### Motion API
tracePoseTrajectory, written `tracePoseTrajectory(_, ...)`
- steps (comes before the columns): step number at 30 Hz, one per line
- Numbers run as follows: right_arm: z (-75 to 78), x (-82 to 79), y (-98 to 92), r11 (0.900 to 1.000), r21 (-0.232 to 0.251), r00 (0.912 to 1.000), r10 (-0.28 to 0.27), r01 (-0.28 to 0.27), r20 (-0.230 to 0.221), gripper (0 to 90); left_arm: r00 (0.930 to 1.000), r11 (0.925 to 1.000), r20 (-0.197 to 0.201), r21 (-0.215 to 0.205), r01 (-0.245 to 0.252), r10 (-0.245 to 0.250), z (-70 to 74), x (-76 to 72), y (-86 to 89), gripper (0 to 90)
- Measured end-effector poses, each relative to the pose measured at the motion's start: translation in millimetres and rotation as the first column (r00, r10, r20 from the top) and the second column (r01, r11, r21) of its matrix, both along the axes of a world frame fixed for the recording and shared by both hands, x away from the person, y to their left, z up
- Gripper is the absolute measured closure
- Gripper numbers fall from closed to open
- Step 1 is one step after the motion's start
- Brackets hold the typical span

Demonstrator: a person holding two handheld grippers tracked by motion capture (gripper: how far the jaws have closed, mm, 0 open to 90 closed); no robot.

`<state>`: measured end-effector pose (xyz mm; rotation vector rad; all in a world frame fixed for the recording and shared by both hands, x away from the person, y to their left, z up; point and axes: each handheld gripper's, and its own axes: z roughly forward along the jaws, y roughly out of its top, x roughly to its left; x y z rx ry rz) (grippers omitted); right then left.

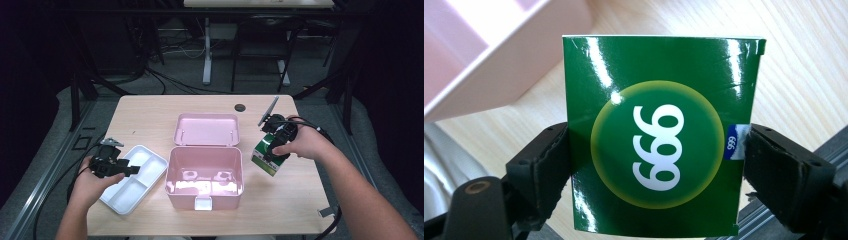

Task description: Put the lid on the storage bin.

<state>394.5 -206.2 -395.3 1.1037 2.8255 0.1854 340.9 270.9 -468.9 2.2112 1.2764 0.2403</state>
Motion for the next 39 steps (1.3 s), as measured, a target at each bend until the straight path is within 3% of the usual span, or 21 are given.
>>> tracePoseTrajectory(1,1.4,-0.6,1.5,1.000,0.008,0.9998,0.019,-0.019,-0.001,16.0,1.0000,1.0000,0.000,0.000,0.001,-0.001,-0.1,0.1,-0.1,45.6)
tracePoseTrajectory(3,4.7,-1.5,3.9,0.999,-0.023,0.9990,0.044,-0.044,0.001,16.0,1.0000,1.0000,0.000,0.000,0.002,-0.002,-0.2,0.2,-0.3,45.6)
tracePoseTrajectory(6,7.5,-2.6,6.4,0.996,-0.011,0.9959,0.090,-0.090,0.004,16.1,1.0000,1.0000,0.000,0.001,0.001,-0.001,-0.2,0.2,-0.2,45.6)
tracePoseTrajectory(7,9.3,-3.5,7.7,0.994,-0.035,0.9944,0.105,-0.104,0.013,16.1,1.0000,1.0000,0.000,-0.001,0.000,0.000,-0.2,0.2,0.1,45.6)
tracePoseTrajectory(8,10.2,-4.7,8.7,0.992,-0.036,0.9918,0.124,-0.123,0.030,16.0,1.0000,1.0000,0.000,-0.002,-0.001,0.001,-0.2,0.2,0.3,45.6)
tracePoseTrajectory(13,16.8,-6.9,10.5,0.979,-0.035,0.9790,0.201,-0.200,0.034,16.1,1.0000,1.0000,-0.001,-0.003,-0.002,0.002,-0.3,0.3,0.6,45.6)
tracePoseTrajectory(18,21.8,-9.0,11.3,0.959,-0.051,0.9588,0.282,-0.280,0.038,16.1,1.0000,1.0000,0.000,-0.002,0.000,0.000,-0.6,0.5,0.3,45.6)
tracePoseTrajectory(22,23.2,-13.0,13.0,0.932,-0.062,0.9333,0.358,-0.357,0.021,16.0,1.0000,1.0000,-0.002,0.001,0.003,-0.003,-0.9,0.8,-0.1,45.6)
tracePoseTrajectory(24,24.0,-15.6,14.6,0.914,-0.070,0.9154,0.402,-0.400,0.020,16.0,1.0000,1.0000,-0.002,0.001,0.003,-0.003,-1.2,0.9,-0.4,45.6)
tracePoseTrajectory(32,32.0,-24.0,22.3,0.871,-0.073,0.8722,0.489,-0.486,0.021,16.0,1.0000,1.0000,-0.001,-0.001,0.004,-0.004,-1.3,0.8,-0.6,45.6)
tracePoseTrajectory(39,38.6,-27.2,29.4,0.852,-0.071,0.8538,0.521,-0.519,0.009,16.0,1.0000,1.0000,-0.001,-0.001,0.003,-0.003,-1.3,0.9,-0.1,45.6)
